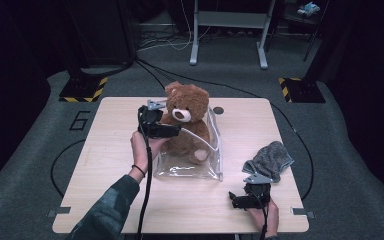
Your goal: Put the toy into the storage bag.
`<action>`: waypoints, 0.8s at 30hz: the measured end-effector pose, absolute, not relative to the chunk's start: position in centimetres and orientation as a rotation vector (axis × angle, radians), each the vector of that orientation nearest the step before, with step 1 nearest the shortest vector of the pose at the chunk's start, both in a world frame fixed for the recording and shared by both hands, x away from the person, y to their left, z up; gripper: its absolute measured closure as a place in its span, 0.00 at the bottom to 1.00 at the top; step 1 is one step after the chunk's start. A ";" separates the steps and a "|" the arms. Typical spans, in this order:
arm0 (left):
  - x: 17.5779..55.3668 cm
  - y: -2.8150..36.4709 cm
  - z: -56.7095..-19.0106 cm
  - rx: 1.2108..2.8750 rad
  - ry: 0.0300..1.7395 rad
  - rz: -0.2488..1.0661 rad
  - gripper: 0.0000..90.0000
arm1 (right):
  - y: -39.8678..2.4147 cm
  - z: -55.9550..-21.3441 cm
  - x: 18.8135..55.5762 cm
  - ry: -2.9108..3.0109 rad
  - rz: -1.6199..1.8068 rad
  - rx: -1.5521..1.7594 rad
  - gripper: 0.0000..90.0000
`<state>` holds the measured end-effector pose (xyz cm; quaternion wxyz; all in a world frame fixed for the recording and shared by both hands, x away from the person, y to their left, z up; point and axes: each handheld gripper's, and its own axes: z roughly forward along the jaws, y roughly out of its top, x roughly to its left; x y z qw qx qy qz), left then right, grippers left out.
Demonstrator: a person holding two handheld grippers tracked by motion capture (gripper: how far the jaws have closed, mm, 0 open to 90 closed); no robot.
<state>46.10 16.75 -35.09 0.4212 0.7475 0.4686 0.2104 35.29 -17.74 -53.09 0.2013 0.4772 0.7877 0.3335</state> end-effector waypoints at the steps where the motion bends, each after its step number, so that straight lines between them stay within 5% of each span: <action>1: 45.8 17.0 -35.1 1.871 1.170 0.535 0.17 | -17.8 -53.1 35.3 2.201 0.929 1.333 0.00; 15: 41.9 21.6 -35.8 1.867 1.178 0.591 0.15 | -17.8 -53.1 35.3 2.206 0.922 1.325 0.00; 24: 38.9 25.3 -40.1 1.892 1.248 0.620 0.14 | -17.8 -53.1 35.3 2.205 0.922 1.324 0.00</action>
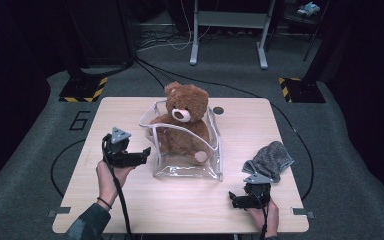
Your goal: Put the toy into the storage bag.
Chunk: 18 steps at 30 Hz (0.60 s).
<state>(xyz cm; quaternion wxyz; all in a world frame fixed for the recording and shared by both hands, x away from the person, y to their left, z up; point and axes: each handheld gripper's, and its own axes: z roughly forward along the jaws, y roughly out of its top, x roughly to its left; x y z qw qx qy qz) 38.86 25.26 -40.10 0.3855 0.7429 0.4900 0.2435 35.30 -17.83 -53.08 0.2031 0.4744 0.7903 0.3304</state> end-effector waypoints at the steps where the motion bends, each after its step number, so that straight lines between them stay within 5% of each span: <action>1: 38.6 25.5 -40.9 1.893 1.258 0.622 0.14 | -17.8 -53.1 35.3 2.206 0.922 1.324 0.00; 18: 35.6 28.3 -51.4 1.956 1.413 0.570 0.11 | -17.7 -53.1 35.3 2.195 0.926 1.337 0.00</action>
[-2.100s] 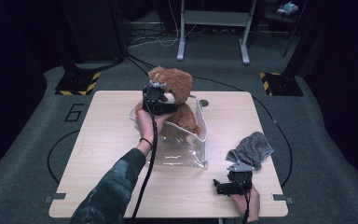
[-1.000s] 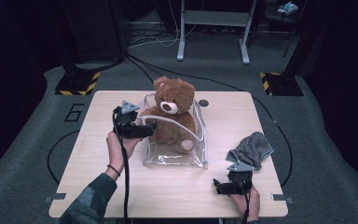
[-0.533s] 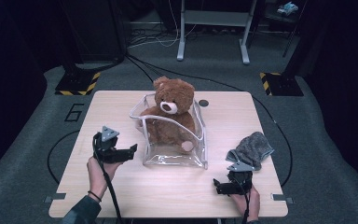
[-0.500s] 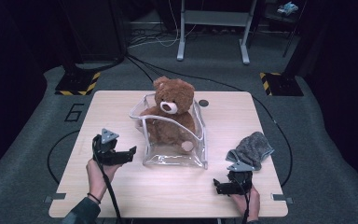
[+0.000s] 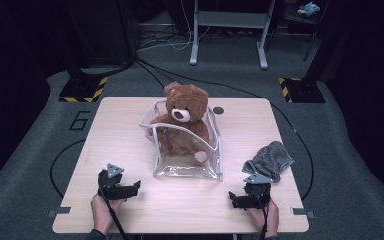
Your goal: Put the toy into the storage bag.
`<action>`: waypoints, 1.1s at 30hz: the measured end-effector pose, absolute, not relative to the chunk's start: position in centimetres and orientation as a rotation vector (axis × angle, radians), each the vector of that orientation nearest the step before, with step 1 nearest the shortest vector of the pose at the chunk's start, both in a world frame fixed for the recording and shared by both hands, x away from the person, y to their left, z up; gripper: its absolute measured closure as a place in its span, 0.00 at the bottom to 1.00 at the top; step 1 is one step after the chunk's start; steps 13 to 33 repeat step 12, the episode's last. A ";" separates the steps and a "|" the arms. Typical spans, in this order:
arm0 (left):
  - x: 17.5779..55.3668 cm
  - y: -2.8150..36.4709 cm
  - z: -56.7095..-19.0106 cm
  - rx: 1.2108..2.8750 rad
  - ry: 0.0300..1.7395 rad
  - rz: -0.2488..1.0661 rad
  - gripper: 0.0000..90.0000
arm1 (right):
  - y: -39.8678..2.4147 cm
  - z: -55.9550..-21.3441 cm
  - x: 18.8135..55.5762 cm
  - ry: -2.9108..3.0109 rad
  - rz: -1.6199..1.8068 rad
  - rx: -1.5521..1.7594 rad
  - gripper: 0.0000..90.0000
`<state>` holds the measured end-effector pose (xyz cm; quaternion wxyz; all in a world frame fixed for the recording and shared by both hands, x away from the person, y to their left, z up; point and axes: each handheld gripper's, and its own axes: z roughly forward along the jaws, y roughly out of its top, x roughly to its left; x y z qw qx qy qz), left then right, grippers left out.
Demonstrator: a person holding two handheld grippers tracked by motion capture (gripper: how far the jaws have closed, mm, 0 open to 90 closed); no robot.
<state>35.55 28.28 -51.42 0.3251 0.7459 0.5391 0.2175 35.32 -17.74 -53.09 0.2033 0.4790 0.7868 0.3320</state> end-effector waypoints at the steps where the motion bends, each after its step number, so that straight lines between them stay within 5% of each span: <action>1: 35.5 28.3 -51.8 1.950 1.424 0.562 0.11 | -17.7 -53.1 35.3 2.195 0.927 1.336 0.00; 6: 35.1 28.2 -53.2 1.908 1.449 0.645 0.11 | -17.7 -53.1 35.3 2.197 0.929 1.334 0.00; 33: 35.1 28.2 -53.2 1.901 1.464 0.636 0.11 | -17.8 -53.1 35.4 2.209 0.929 1.323 0.00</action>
